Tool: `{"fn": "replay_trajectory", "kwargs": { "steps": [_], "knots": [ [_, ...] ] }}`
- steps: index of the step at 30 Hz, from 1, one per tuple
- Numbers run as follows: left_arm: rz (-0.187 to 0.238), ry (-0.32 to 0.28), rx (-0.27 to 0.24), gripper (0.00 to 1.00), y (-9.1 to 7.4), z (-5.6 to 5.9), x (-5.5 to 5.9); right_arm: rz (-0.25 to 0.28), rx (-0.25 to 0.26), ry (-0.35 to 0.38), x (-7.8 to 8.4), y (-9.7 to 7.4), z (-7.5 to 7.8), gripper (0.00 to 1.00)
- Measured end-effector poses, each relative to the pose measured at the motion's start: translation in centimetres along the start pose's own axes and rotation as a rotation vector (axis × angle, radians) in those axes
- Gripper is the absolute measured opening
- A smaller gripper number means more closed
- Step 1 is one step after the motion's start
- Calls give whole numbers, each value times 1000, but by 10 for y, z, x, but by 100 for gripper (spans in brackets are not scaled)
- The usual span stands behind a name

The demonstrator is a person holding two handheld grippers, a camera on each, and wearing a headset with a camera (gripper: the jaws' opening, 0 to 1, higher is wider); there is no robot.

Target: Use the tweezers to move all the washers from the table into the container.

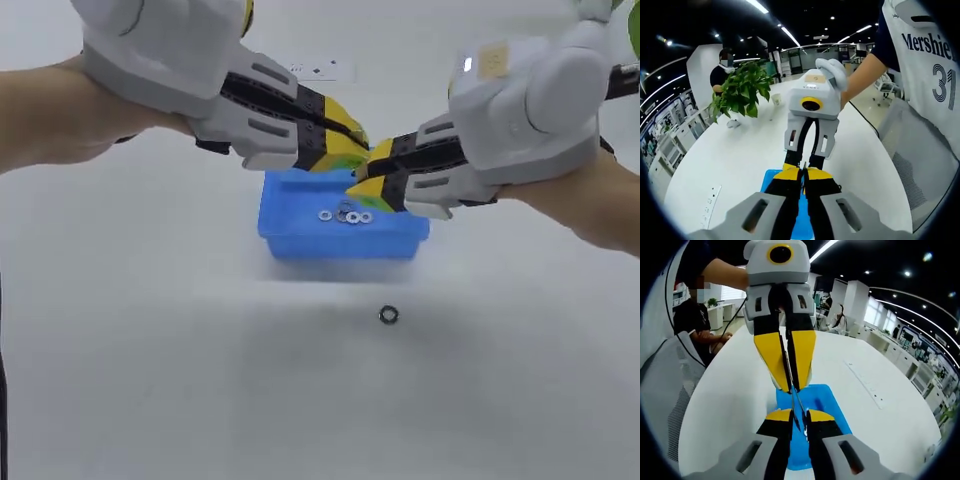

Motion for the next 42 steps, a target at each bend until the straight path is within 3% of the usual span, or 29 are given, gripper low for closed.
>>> {"fn": "replay_trajectory", "kwargs": {
  "steps": [6, 13, 19, 24, 32, 42],
  "knots": [
    [6, 19, 14, 6, -3, 14, -12, -12, 4, -22, -5, -10, -16, 12],
    [2, 29, 9, 6, -7, 31, -16, -10, 7, -21, -6, -15, -36, 12],
    [6, 14, 8, 6, -11, 53, -21, -4, 0, -9, -3, -15, -55, 12],
    [2, -13, 16, 6, -13, 70, -17, -7, -10, 8, 3, -11, -70, 12],
    [15, -80, 24, 6, -10, 80, -7, -2, -11, 50, 16, -9, -82, 12],
    [-9, -119, 63, 6, -1, 98, 10, -11, -44, 91, 36, 3, -98, 12]
  ]
}}
Point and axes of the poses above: the centre of the closed fingertips' face, and the gripper's own axes: y roughly forward along the fingers, z roughly to its right, x roughly out of its underside, the point moved 9 cm from there along -y, roughly backward along the fingers, and after that the axes turned 15 degrees about -x, right-handed, at the moved point
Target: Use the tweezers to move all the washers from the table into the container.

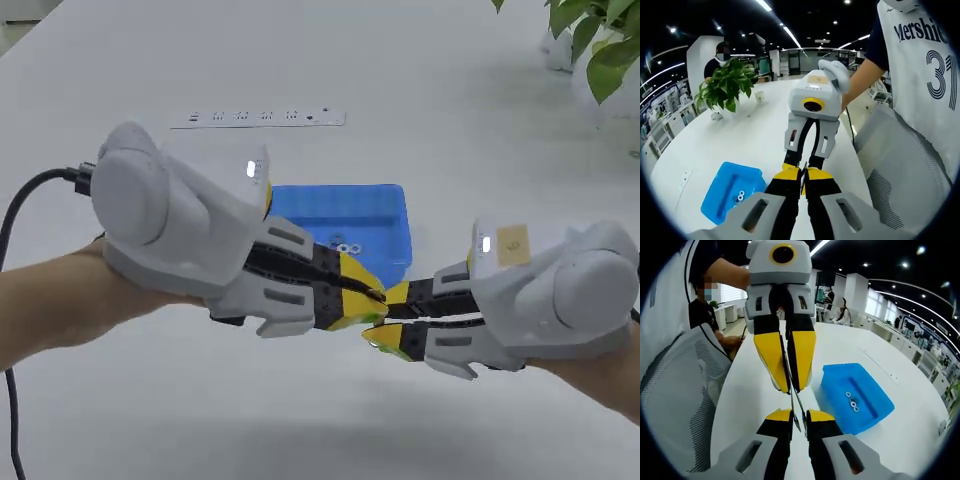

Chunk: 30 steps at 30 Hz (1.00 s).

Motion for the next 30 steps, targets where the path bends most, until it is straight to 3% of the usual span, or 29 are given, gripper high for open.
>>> {"fn": "replay_trajectory", "kwargs": {
  "steps": [9, 21, 30],
  "knots": [
    [-11, -32, 10, 6, 9, 4, 9, -8, -9, 29, 12, 4, -2, 12],
    [-16, -56, -11, 6, 15, -11, 19, 4, 16, 56, 17, 11, 11, 12],
    [-29, -59, -9, 6, 19, -12, 22, 7, 25, 71, 22, 14, 13, 12]
  ]
}}
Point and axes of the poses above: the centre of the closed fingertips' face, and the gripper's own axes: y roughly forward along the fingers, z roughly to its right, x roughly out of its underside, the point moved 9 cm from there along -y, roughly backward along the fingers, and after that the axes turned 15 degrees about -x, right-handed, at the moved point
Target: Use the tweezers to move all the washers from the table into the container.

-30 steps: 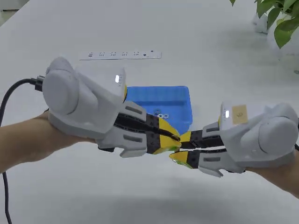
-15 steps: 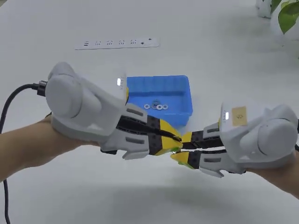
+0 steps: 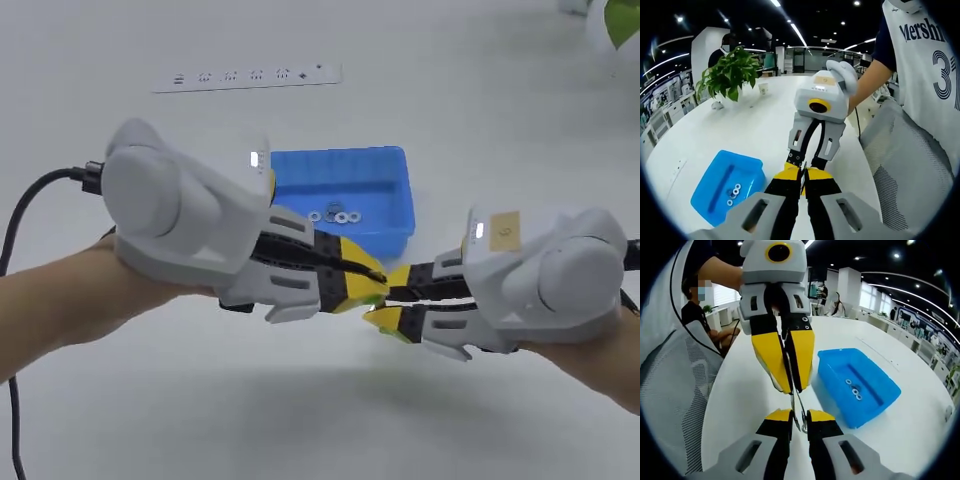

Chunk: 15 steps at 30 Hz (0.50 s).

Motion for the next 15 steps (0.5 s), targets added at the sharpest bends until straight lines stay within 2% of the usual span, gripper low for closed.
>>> {"fn": "replay_trajectory", "kwargs": {
  "steps": [15],
  "knots": [
    [-13, 9, -6, 6, 4, -3, 3, 3, -7, 18, 3, 4, 4, 13]
  ]
}}
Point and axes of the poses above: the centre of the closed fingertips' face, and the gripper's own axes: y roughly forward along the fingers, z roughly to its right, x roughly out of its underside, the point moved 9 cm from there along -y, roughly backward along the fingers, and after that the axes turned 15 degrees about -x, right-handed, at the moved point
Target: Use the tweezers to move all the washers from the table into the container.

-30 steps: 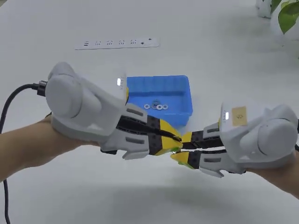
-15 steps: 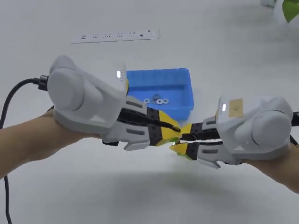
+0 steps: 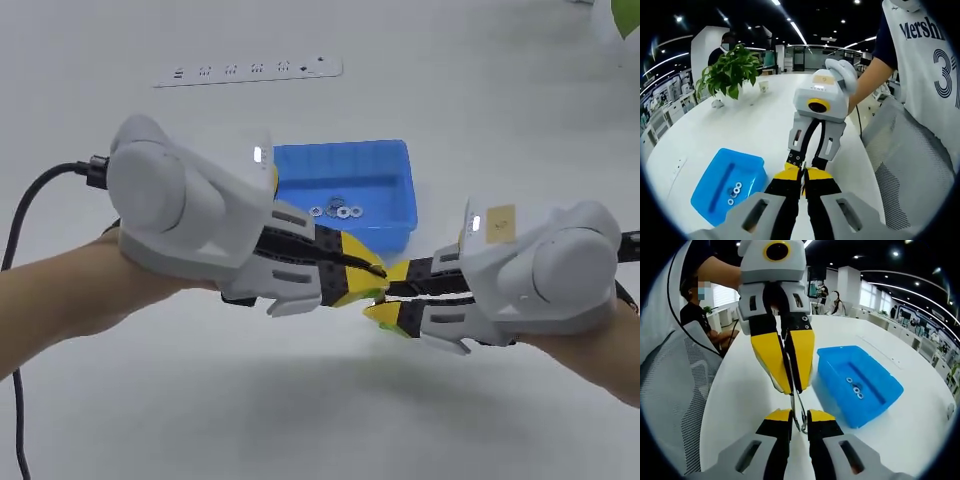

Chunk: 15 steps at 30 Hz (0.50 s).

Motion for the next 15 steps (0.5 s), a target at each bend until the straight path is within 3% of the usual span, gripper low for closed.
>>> {"fn": "replay_trajectory", "kwargs": {
  "steps": [5, 8, 15],
  "knots": [
    [-4, -16, 7, 6, 2, -1, -1, -27, -6, -21, 2, 1, 0, 12],
    [-3, -14, 14, 6, 3, 0, -2, -93, -6, -99, 3, 1, -1, 11],
    [2, 16, 28, 6, 7, 4, -4, -81, -21, -82, 6, 0, 0, 11]
  ]
}}
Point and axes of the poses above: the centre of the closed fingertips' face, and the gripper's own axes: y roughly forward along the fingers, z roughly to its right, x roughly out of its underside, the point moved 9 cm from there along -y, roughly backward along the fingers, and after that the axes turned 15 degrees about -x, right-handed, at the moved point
